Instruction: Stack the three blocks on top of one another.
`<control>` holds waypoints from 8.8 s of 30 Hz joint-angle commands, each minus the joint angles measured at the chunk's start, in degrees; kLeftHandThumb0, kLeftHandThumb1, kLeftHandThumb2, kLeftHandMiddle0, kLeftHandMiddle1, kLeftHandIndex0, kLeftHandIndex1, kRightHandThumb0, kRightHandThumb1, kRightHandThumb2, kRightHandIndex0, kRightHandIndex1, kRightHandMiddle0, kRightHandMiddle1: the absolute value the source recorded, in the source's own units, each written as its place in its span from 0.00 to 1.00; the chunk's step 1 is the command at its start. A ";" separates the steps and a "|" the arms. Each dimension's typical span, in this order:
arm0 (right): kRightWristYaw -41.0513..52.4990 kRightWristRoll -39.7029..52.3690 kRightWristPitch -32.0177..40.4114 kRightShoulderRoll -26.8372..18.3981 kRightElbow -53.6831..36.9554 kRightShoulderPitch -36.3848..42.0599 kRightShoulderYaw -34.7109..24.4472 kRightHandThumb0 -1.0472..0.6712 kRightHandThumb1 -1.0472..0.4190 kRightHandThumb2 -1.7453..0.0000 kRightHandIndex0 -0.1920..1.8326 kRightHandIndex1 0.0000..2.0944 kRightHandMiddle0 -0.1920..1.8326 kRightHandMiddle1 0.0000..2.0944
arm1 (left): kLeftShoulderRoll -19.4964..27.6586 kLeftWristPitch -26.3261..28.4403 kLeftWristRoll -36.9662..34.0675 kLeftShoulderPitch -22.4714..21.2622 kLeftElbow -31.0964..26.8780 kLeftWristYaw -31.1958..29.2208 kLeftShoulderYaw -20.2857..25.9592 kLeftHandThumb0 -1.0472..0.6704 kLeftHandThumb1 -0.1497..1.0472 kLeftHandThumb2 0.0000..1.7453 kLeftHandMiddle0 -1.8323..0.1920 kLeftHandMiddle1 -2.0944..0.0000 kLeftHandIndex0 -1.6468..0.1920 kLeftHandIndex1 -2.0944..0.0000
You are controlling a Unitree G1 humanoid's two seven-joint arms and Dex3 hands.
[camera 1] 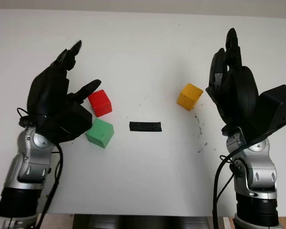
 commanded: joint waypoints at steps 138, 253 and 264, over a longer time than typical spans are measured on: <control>-1.31 -0.65 3.55 2.71 -2.70 2.30 1.54 0.24 0.00 0.60 0.00 0.00 0.00 0.00 | 2.08 1.48 24.26 -6.45 1.69 -14.82 -12.12 0.15 0.98 0.03 0.84 0.97 0.72 0.58; -2.71 -1.24 1.38 5.28 -2.32 3.30 1.58 0.24 0.00 0.63 0.00 0.00 0.00 0.00 | -3.99 -8.31 13.26 -4.27 -5.26 -18.64 -17.76 0.15 0.98 0.03 0.97 0.99 0.99 0.98; -1.21 -1.68 1.25 2.82 -2.83 2.45 0.93 0.24 0.00 0.62 0.00 0.00 0.00 0.00 | -3.43 -3.00 -5.97 -3.82 -13.14 -26.85 -8.14 0.04 1.00 0.13 1.00 1.00 1.00 1.00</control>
